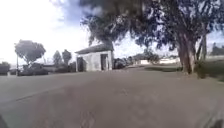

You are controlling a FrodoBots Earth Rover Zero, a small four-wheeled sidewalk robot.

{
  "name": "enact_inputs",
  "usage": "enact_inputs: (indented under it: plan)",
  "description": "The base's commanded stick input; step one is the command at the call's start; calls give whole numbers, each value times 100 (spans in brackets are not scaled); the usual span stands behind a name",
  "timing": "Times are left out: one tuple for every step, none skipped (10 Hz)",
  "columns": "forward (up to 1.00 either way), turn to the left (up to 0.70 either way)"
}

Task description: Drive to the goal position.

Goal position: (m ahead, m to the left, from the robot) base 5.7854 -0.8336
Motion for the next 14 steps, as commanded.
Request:
enact_inputs:
  plan:
    - [70,-17]
    - [70,-16]
    - [70,-16]
    - [70,-15]
    - [70,-11]
    - [70,-10]
    - [70,-10]
    - [70,-8]
    - [70,-7]
    - [70,-17]
    - [70,-17]
    - [70,-17]
    - [70,-17]
    - [70,-16]
